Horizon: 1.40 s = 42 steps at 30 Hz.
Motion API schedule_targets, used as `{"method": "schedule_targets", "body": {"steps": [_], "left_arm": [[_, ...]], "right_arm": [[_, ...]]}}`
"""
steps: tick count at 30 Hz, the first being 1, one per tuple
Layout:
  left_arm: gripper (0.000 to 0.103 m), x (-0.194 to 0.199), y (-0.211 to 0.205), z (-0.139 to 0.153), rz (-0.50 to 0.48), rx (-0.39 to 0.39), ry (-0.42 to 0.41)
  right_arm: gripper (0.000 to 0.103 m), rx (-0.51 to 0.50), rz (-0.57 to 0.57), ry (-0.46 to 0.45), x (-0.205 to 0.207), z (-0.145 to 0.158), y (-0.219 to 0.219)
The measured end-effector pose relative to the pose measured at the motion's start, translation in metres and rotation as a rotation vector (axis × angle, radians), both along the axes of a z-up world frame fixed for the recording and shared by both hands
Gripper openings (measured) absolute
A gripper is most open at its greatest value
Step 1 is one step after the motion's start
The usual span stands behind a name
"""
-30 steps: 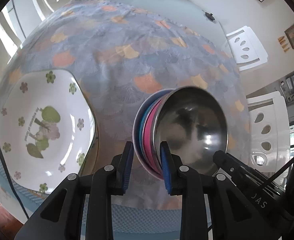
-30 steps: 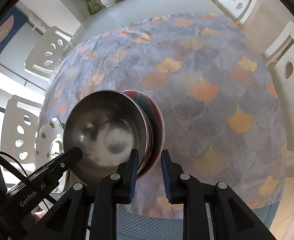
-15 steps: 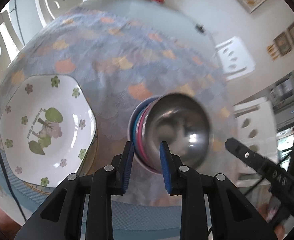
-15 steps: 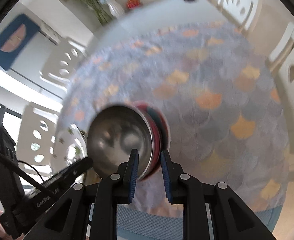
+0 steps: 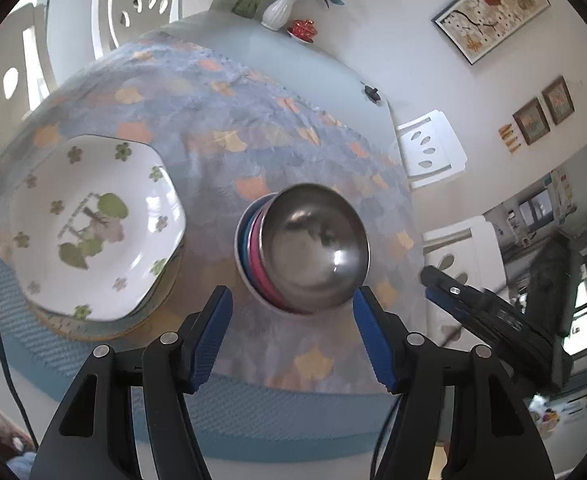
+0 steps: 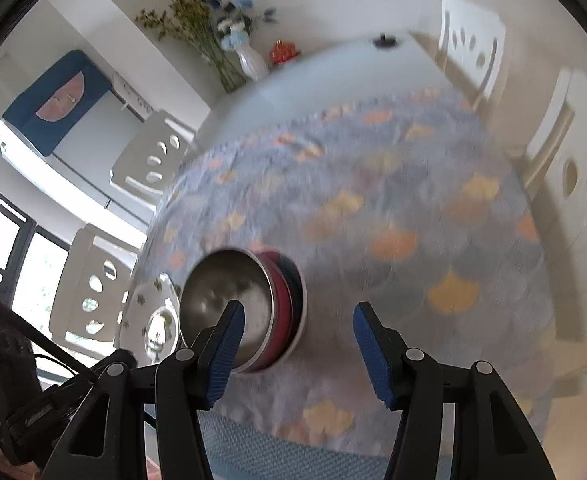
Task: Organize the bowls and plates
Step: 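Open both grippers and pull back from the bowl stack, then move both grippers to the bowl stack rim and close on it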
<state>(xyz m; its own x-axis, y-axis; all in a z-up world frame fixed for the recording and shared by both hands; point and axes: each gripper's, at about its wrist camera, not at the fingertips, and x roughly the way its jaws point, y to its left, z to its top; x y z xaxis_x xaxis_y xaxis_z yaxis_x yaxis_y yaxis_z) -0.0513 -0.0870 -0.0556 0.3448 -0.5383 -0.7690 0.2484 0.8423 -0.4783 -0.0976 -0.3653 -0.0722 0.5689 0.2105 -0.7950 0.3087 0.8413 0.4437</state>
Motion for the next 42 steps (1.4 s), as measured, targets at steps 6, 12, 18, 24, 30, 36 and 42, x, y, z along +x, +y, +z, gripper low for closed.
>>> {"method": "schedule_targets", "body": {"steps": [6, 12, 18, 24, 30, 36, 42], "left_arm": [[0.061, -0.017, 0.018, 0.001, 0.006, -0.004, 0.011], [0.061, -0.028, 0.038, 0.006, -0.008, -0.028, 0.003], [0.061, -0.047, 0.062, 0.009, -0.028, -0.04, 0.004], [0.061, -0.056, 0.074, 0.003, -0.041, -0.029, 0.013], [0.061, -0.045, 0.068, -0.017, -0.036, -0.113, 0.101], [0.061, -0.029, 0.036, -0.032, -0.062, -0.123, 0.133], [0.061, 0.007, 0.014, -0.054, 0.026, -0.225, 0.231]], "right_arm": [[0.055, 0.031, 0.029, 0.037, -0.011, -0.012, 0.012], [0.055, 0.051, 0.0, 0.042, -0.028, -0.008, 0.026], [0.055, 0.095, -0.05, 0.056, -0.048, -0.004, 0.048], [0.055, 0.101, -0.062, 0.053, -0.071, -0.002, 0.073], [0.055, 0.094, -0.108, 0.064, -0.087, -0.008, 0.067], [0.055, 0.156, -0.178, 0.085, -0.068, -0.03, 0.029], [0.055, 0.165, -0.143, 0.082, -0.029, -0.041, -0.002]]}}
